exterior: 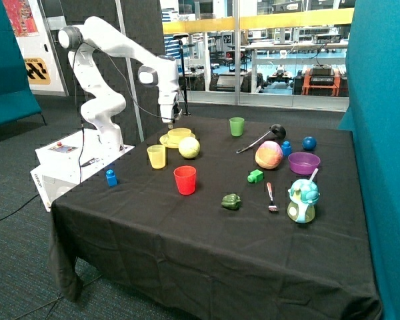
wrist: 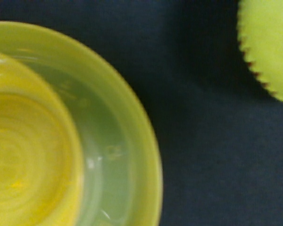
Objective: Place the bowl on the plate and the cup in the bowl matching the color
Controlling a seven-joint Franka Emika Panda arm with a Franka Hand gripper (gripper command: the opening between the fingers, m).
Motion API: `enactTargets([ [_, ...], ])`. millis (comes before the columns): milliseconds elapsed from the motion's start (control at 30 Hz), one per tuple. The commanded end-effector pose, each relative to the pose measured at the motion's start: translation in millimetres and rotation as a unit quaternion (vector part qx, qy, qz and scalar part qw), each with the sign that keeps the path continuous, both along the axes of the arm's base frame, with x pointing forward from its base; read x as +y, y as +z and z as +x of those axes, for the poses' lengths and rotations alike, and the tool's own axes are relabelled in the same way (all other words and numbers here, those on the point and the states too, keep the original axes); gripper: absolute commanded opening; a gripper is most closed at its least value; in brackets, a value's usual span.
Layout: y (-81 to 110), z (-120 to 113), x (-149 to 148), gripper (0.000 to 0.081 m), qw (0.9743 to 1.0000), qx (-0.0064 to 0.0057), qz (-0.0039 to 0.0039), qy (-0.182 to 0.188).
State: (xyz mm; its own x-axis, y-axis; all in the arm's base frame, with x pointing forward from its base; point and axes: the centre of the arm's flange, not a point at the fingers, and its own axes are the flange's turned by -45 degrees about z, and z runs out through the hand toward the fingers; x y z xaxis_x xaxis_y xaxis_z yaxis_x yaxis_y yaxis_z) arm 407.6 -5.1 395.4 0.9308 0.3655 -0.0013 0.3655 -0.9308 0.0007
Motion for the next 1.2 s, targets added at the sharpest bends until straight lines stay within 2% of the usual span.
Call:
enactTargets([
  [0,-6.2,10.3,-32.2,0.0447,0.9999,-0.0005,0.00056,-0.011],
  [267,-5.7,12.8,-53.3,0.0435,0.9999,-0.0005,0.00056,-0.017],
  [733,9.3,5.6,-87.0,0.0423,0.9989,-0.0005,0.00055,-0.047],
  [1167,1.4,-14.1,-108.6,0.0420,0.9967,-0.0005,0.00053,-0.081],
])
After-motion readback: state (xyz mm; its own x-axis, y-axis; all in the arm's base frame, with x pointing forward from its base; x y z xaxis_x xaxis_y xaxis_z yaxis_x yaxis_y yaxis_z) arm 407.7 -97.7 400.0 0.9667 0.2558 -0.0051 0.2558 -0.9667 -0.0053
